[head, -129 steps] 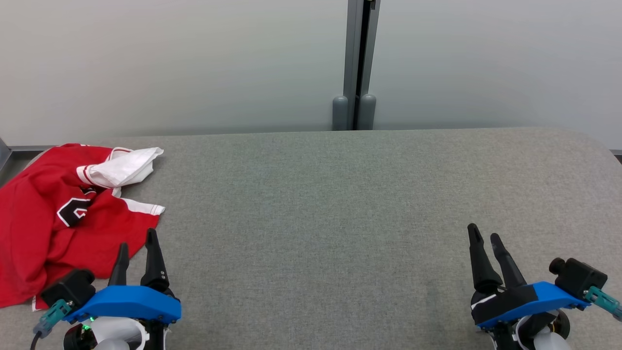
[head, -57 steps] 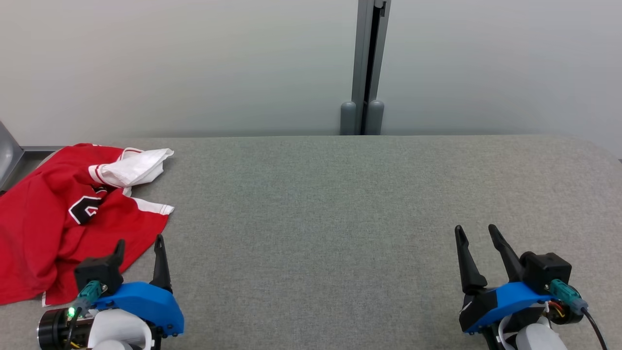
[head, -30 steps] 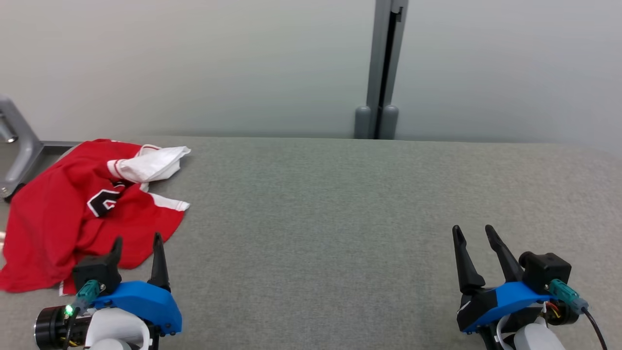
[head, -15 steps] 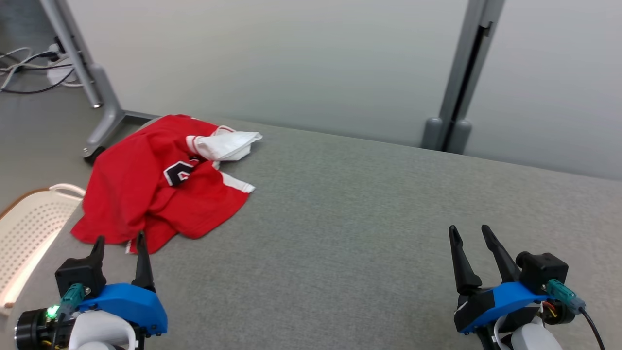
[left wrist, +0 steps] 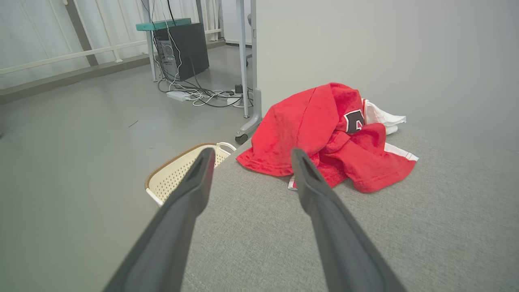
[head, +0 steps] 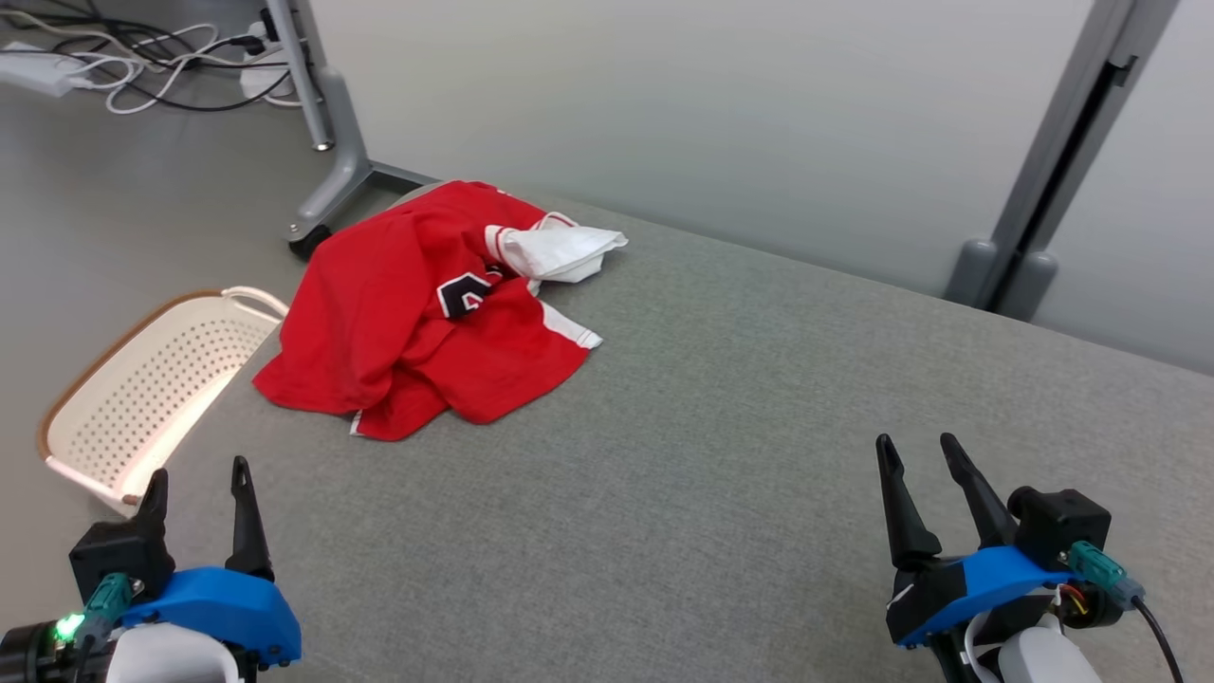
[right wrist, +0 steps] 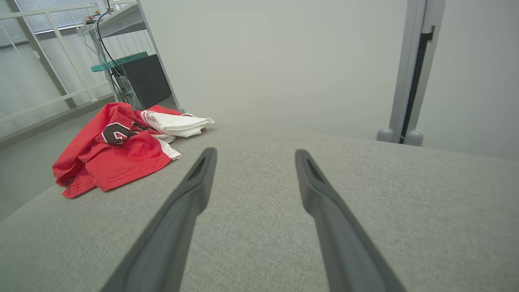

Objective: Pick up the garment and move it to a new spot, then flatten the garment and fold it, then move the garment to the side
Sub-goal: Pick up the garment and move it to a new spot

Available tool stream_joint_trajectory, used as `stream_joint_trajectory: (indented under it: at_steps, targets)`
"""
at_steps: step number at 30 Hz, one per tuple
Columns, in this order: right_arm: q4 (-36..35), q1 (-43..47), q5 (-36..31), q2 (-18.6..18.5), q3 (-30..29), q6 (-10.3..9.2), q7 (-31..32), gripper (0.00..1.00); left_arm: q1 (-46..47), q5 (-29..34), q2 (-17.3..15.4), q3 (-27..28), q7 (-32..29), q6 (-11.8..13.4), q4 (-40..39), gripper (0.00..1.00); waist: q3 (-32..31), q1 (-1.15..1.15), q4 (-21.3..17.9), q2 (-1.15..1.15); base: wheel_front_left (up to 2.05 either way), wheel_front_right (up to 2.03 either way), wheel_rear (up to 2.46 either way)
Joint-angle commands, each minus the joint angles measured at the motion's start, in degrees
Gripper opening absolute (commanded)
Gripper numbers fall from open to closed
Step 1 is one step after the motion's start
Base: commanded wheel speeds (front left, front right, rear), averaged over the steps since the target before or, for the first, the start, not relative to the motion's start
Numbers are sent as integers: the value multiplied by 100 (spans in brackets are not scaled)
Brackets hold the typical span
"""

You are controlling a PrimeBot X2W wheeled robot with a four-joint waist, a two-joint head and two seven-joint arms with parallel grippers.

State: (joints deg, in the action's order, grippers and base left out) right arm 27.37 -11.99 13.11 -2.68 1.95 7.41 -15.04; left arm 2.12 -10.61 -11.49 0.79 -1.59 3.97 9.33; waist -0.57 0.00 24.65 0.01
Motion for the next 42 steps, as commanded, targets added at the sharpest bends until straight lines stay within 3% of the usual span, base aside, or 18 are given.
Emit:
stream_joint_trajectory:
  at_steps: [1, 11, 19, 30, 42]
  targets:
    - [-5, -37, -9, -38, 3, 15, -22, 100, -78, -25, -33, -5, 27, 28, -29, 100, 43, 0, 74, -1, 0, 0, 0]
    - [-25, 17, -50, -38, 16, 15, -22, 100, -156, -102, -44, 59, 80, 112, -161, 100, 75, 0, 179, -1, 0, 0, 0]
    - [-65, -145, -241, -39, -15, 15, -22, 100, 168, -238, -71, 132, 142, 109, -143, 100, 256, 0, -1, -1, 0, 0, 0]
    - [-495, -710, -819, -37, -219, 14, 73, 100, 1791, -578, -579, 556, 409, -53, 331, 100, 1228, 0, -928, -1, 0, 0, 0]
    - [-1489, -848, -1302, -89, -722, 14, 370, 100, 3715, -780, -1414, 767, 444, -412, 1707, 100, 2374, 0, -1836, -1, 0, 0, 0]
